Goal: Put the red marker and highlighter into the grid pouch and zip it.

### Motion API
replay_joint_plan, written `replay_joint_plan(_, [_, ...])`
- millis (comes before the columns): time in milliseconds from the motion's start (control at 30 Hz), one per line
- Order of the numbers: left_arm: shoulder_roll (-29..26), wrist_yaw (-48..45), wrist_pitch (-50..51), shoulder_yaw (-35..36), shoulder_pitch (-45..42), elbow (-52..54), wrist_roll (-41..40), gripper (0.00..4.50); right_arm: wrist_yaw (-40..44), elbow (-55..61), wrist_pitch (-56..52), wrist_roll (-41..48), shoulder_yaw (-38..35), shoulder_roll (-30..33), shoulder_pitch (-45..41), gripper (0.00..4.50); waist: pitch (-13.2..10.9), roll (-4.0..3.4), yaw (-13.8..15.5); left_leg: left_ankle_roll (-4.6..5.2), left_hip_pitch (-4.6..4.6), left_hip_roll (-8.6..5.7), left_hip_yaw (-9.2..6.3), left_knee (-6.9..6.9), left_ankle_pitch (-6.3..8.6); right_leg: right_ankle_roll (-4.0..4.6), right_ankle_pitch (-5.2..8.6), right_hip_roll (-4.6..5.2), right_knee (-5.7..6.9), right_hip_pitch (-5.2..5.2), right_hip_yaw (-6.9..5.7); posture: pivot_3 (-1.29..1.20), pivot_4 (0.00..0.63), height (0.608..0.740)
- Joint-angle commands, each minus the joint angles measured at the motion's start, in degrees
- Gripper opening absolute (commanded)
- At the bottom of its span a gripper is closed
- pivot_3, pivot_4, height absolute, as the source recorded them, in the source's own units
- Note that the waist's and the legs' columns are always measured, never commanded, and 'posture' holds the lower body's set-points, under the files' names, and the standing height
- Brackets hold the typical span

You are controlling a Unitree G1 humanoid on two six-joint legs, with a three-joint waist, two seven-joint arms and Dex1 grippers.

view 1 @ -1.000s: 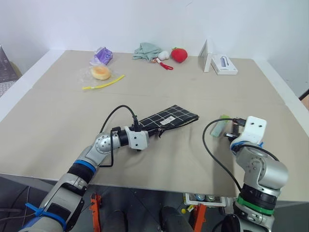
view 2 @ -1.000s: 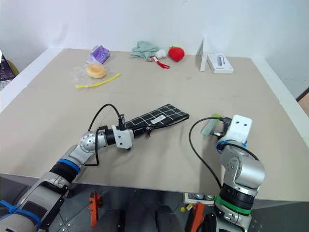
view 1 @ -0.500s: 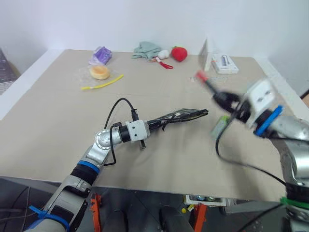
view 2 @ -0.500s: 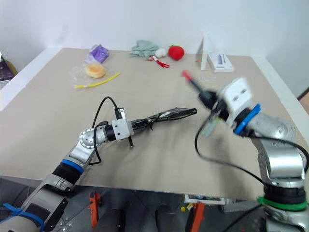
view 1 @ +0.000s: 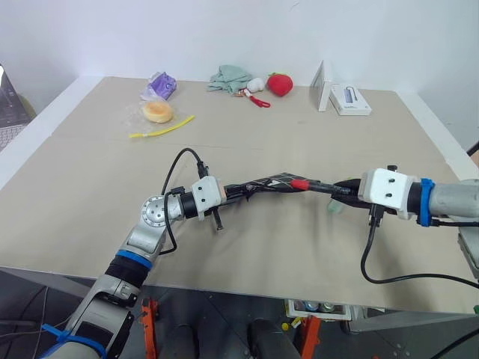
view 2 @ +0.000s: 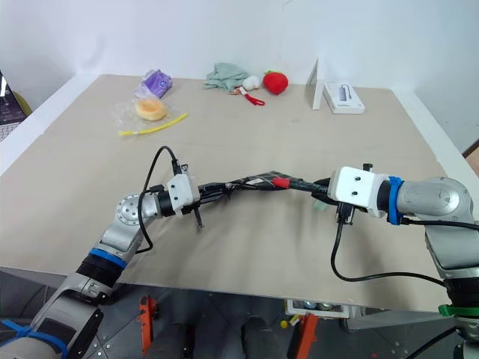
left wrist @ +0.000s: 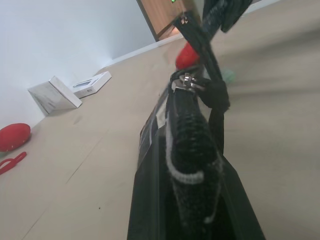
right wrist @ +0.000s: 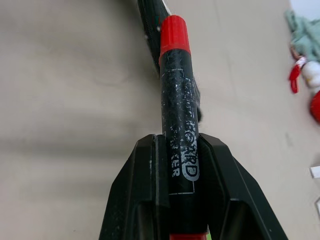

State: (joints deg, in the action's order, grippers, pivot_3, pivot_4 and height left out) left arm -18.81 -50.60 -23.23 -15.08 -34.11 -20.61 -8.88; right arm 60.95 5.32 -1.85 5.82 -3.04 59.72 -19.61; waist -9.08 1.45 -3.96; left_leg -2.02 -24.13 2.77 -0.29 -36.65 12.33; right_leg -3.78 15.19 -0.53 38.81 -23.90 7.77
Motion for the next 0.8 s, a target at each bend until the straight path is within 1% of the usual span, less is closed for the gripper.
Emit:
replay_joint_plan(33, [0.1, 0.1, -0.1, 1.5, 0.2, 2.6, -0.1, 0.00, 0.4, -0.1, 0.9, 1.1, -2.2, 0.7, -1.4, 0.56, 0.0, 0.00, 0.0, 0.00, 0.00, 0.00, 0.00, 0.00, 0.00, 0.08, -0.05, 0.00, 0.00, 0.01, 0.00, 0.00, 0.150, 0.730])
replay_joint_plan(100, [0.0, 0.2, -0.2, 1.6, 0.3, 2.4, 0.1, 0.00, 0.7, 0.2, -0.1, 2.9, -3.3, 0.5, -1.6, 0.56, 0.0, 0.00, 0.1, 0.00, 0.00, 0.00, 0.00, 0.00, 0.00, 0.13, -0.07, 0.01, 0.00, 0.01, 0.00, 0.00, 0.150, 0.730])
replay_joint_plan(167, [-0.1, 0.1, -0.3, 1.7, 0.4, 2.2, 0.3, 0.00, 1.4, 1.8, -3.8, 6.8, -5.0, 0.2, -1.7, 0.56, 0.0, 0.00, 0.1, 0.00, -0.01, 0.00, -0.01, 0.00, 0.00, 0.14, -0.08, 0.01, 0.00, 0.02, -0.01, 0.00, 0.150, 0.730])
replay_joint_plan(233, [-0.1, 0.0, -0.2, 1.7, 0.4, 2.1, 0.4, 0.00, 1.5, 2.5, -4.9, 8.3, -5.8, 0.4, -1.5, 0.56, 0.0, 0.00, 0.2, 0.00, 0.00, 0.00, -0.02, -0.01, 0.00, 0.16, -0.09, 0.00, 0.00, 0.03, -0.02, 0.00, 0.150, 0.730])
replay_joint_plan(633, [0.2, 0.2, -0.2, 1.7, 0.2, 1.9, 1.0, 0.00, 0.9, 2.0, -4.2, 6.6, -5.7, 0.7, 0.1, 0.56, 0.0, -0.01, 0.7, -0.01, 0.01, 0.00, -0.06, -0.02, -0.01, 0.17, -0.10, 0.00, 0.00, 0.06, -0.07, 0.00, 0.150, 0.730])
replay_joint_plan(800, [0.1, 0.4, -0.1, 1.9, 0.3, 2.0, 1.0, 0.00, 1.1, -0.7, -1.6, 3.7, -4.4, 1.0, 0.4, 0.56, 0.0, -0.01, 1.0, -0.01, 0.01, 0.00, -0.06, -0.03, -0.01, 0.18, -0.10, 0.00, 0.00, 0.06, -0.08, 0.00, 0.150, 0.730])
